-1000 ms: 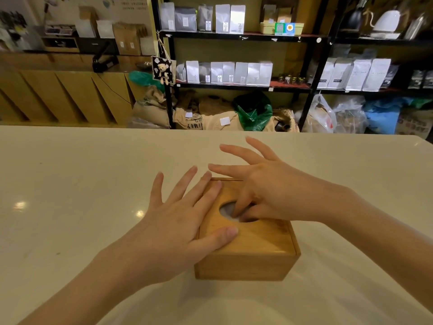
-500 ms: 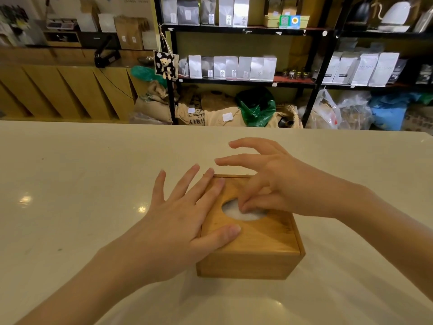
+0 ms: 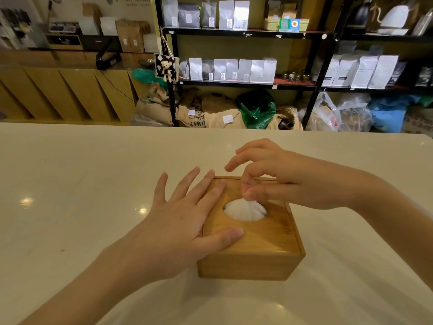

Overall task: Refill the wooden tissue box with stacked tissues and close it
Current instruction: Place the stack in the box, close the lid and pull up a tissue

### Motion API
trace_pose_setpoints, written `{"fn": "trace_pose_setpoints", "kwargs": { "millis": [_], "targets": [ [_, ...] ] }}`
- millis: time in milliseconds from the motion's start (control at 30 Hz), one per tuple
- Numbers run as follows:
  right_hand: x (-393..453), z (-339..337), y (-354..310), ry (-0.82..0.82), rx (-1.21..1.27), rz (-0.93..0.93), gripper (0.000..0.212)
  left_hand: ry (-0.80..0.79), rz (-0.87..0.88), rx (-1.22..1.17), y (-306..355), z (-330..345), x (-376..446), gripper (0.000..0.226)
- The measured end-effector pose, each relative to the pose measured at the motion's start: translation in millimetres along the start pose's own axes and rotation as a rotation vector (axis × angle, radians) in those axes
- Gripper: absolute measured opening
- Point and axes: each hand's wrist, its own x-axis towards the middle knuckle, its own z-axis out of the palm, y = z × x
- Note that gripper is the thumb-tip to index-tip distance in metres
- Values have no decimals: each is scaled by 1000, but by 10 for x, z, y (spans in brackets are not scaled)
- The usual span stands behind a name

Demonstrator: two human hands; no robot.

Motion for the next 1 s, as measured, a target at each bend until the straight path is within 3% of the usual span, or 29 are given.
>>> {"fn": "trace_pose_setpoints", "kwargs": {
  "millis": [233, 333, 433, 567, 633, 733, 800, 867, 933, 1000],
  "targets": [
    [-69, -112, -82, 121, -195, -52, 15, 8, -19, -41, -10, 25, 23, 94],
    [-56, -100, -105, 121, -107, 11, 8, 25, 5, -124, -27, -8, 59, 100],
    [-93, -97, -110, 145, 87, 149, 37, -6, 5, -358, 2, -90, 120, 56],
    [-173, -70, -28, 149, 98, 325, 77, 40, 40, -623, -2, -125, 254, 43],
    [-216, -28, -16, 88, 80, 339, 73, 23, 85, -708, 3, -141, 313, 37],
    [-244, 57, 16, 52, 157, 265, 43, 32, 67, -824, -10, -152, 347, 47],
    [-236, 115, 69, 109, 231, 240, 23, 63, 37, -883, -34, -161, 338, 55],
    [-229, 161, 102, 178, 291, 239, 15, 85, 47, -940, -46, -200, 306, 40],
    [-229, 178, 93, 189, 344, 253, 31, 112, 77, -967, -46, -255, 270, 19],
    [-225, 184, 63, 148, 381, 273, 59, 172, 108, -979, -39, -287, 231, 30]
  ]
}}
